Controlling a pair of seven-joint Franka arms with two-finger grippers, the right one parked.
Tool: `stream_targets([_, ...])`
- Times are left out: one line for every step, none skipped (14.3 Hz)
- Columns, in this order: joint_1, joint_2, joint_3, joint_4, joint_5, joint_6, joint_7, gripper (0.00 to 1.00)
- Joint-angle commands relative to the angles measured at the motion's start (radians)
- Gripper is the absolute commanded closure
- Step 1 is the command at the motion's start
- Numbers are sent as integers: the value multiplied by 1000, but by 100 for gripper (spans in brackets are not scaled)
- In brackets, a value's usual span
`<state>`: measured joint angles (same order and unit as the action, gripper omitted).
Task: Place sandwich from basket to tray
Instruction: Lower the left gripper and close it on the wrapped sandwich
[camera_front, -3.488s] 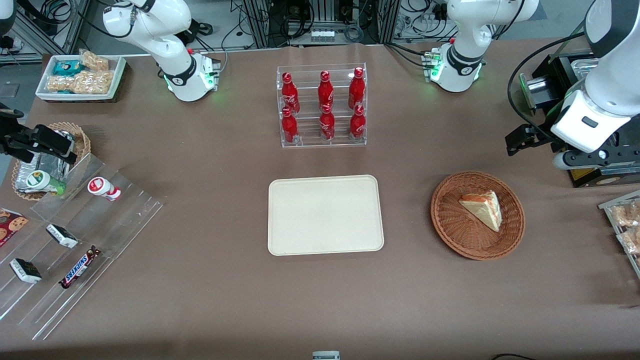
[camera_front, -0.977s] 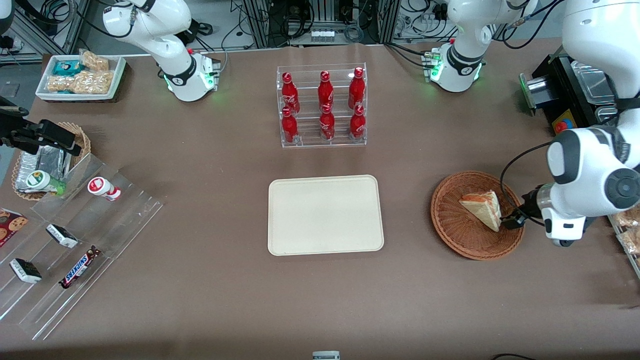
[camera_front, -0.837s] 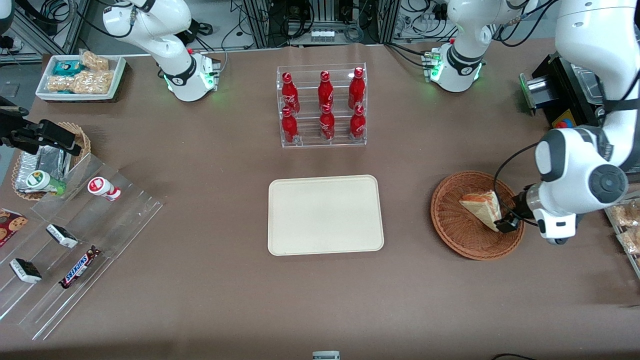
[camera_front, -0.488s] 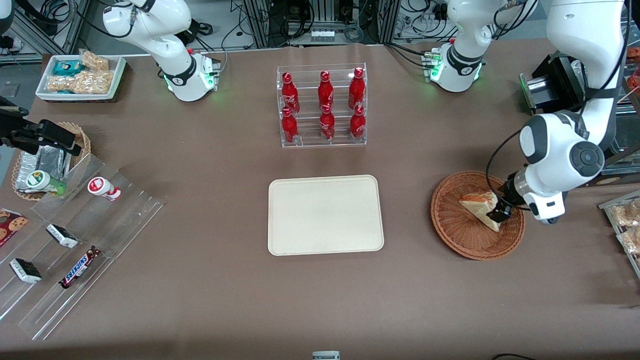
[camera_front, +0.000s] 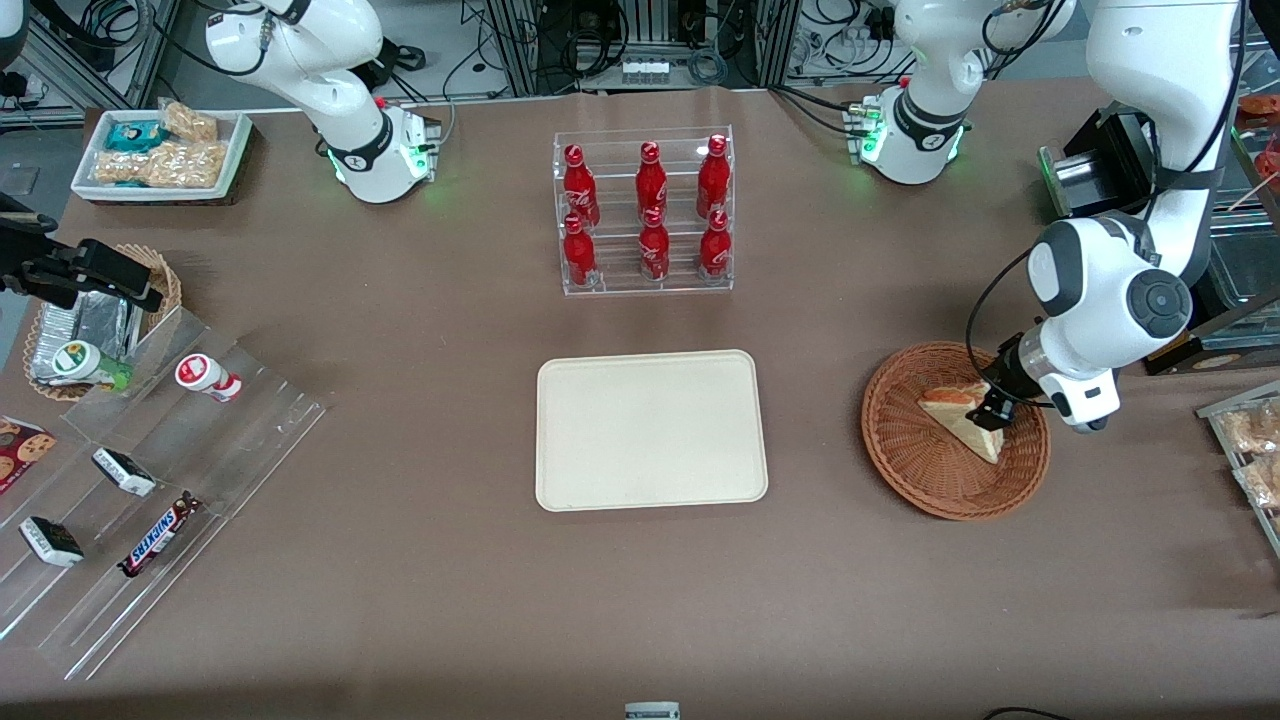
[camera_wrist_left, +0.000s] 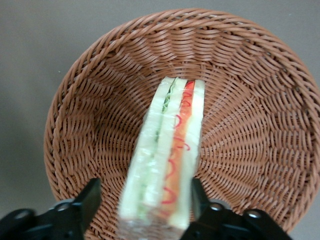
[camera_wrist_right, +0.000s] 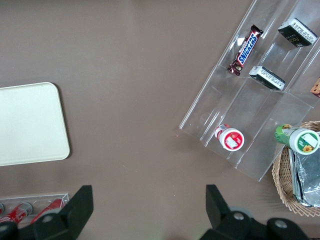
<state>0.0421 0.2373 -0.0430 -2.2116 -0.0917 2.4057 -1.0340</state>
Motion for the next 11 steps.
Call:
stream_targets([-11, 7, 2, 6, -19, 26, -12, 89])
stream_targets([-11, 5, 2, 30, -19, 14, -14, 93])
stream_targets([-15, 4, 0, 76, -19, -26, -15, 95])
stream_targets([-28, 8, -3, 143, -19, -104, -30, 95])
stream_targets([-47, 19, -3, 230, -19, -203, -32, 95])
stream_targets([-63, 39, -3, 300, -19, -273, -31, 95])
stream_targets([-91, 65, -5, 369, -17, -319, -32, 95])
stream_targets([-131, 86, -5, 415, -17, -341, -32, 95])
stream_targets([-165, 103, -3, 446, -17, -347, -31, 95])
stream_targets([-204, 118, -5, 470, -17, -347, -31, 95])
stream_targets([-249, 140, -3, 498, -16, -347, -31, 95])
